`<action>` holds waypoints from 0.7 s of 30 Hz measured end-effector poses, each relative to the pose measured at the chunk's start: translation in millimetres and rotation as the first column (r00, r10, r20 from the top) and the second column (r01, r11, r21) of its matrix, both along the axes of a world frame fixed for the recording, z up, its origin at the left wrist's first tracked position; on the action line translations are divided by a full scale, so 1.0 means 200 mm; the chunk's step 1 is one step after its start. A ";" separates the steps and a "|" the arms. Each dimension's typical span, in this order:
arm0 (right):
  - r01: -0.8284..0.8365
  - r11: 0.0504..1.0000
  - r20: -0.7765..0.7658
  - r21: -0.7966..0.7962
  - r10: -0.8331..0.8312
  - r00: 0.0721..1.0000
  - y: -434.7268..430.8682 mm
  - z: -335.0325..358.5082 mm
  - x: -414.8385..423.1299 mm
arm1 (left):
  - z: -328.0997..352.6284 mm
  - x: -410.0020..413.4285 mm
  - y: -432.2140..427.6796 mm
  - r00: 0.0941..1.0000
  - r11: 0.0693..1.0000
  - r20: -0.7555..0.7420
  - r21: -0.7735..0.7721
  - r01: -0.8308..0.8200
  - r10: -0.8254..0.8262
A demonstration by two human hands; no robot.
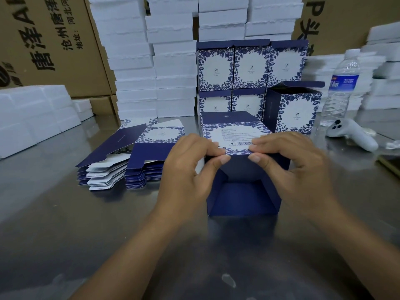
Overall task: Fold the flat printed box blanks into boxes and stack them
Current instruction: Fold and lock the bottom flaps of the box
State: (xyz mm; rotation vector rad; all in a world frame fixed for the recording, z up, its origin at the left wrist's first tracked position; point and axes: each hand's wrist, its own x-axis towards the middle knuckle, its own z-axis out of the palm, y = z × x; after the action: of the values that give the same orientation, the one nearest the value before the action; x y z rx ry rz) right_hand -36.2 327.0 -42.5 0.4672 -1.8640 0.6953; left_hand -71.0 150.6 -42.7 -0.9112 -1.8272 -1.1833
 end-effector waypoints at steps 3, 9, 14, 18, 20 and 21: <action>0.046 0.998 -0.014 0.033 -0.045 0.999 0.03 0.01 0.01 | 0.00 0.00 0.00 1.000 1.000 0.005 -0.006 0.000 0.000; 0.025 0.997 0.021 -0.075 -0.024 0.999 0.02 0.01 0.02 | 0.01 -0.01 -0.02 0.999 1.000 0.051 0.000 -0.007 0.007; 0.033 0.996 0.030 -0.082 -0.030 0.999 0.02 0.01 0.01 | 0.01 -0.02 -0.03 0.997 1.000 0.071 0.000 0.005 -0.004; 0.054 0.996 0.060 -0.064 -0.050 0.997 0.05 0.00 0.00 | 0.01 -0.03 -0.03 0.996 0.999 0.086 0.013 0.031 -0.032; 0.069 0.994 0.095 -0.084 -0.061 0.994 0.07 0.00 0.00 | 0.01 -0.03 -0.04 0.988 0.997 0.143 0.056 0.047 -0.055; 0.073 0.992 0.108 -0.105 -0.061 0.992 0.08 0.00 0.00 | 0.01 -0.03 -0.05 0.982 0.996 0.178 0.078 0.050 -0.063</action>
State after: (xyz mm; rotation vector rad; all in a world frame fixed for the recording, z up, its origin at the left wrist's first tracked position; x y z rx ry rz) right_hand -36.4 342.2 -42.8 0.3013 -1.9187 0.7843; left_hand -76.9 140.9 -40.5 -0.8422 -1.8968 -1.3985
